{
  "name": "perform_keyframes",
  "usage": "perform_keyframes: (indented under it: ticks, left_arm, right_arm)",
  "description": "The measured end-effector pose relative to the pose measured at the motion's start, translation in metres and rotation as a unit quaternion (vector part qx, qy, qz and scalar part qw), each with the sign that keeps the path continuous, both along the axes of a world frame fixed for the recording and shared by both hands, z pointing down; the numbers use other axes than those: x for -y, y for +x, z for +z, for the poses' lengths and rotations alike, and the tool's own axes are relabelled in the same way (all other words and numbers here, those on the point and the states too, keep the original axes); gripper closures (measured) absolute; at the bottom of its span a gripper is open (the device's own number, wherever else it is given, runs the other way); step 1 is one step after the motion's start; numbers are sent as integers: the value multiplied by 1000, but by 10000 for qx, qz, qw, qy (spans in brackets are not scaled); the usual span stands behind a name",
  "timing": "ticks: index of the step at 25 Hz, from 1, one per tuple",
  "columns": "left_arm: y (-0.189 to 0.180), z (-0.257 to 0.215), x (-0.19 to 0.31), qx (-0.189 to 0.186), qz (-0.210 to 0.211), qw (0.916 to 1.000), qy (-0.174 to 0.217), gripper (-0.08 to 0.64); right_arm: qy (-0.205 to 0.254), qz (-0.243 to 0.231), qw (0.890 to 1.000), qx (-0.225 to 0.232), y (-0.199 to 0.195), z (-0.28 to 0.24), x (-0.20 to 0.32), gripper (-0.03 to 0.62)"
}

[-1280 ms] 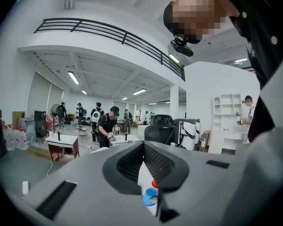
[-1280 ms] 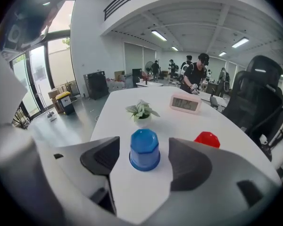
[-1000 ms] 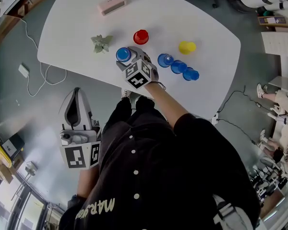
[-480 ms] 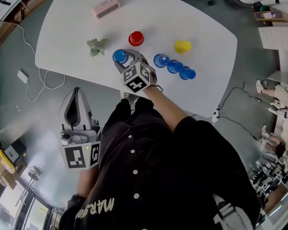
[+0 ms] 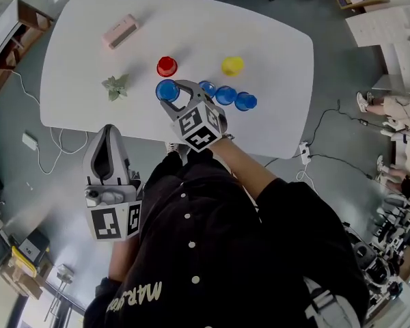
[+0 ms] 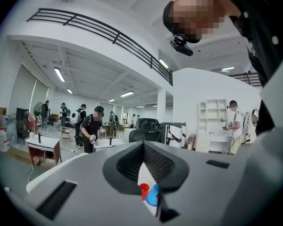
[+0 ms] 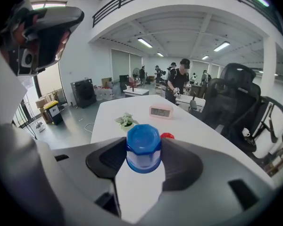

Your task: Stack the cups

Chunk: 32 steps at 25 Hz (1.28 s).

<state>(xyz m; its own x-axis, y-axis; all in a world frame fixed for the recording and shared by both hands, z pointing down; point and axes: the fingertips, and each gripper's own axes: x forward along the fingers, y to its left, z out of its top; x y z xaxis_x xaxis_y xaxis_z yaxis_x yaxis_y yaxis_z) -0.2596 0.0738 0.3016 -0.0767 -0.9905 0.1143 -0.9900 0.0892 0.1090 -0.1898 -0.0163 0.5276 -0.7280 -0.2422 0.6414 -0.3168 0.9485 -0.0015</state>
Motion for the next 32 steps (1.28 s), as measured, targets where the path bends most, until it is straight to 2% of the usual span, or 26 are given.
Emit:
perform_keyframes:
  ticks: [7,12,19,26,32]
  left_arm:
    - [31,-4,27,-29,555,9984,132,549]
    - [51,-5,42,-33,863,9961,160,549]
    - [78,-6,58,-47,1212,9925,176,549]
    - [94,-7,68,-26,1376,9903,186,549]
    - [99,-5,71,-21,1415,9898,148,549]
  right_arm:
    - [119,701,9974,120,77,-17,29,364]
    - [259,1154,9930,33,128,-19,45,364]
    - [192,1770,9838,-189,193,-14,62,364]
    - [101,2101,9773,-264,235,-13,75,364]
    - [3,2047,9781,-372,242,-5,72,364]
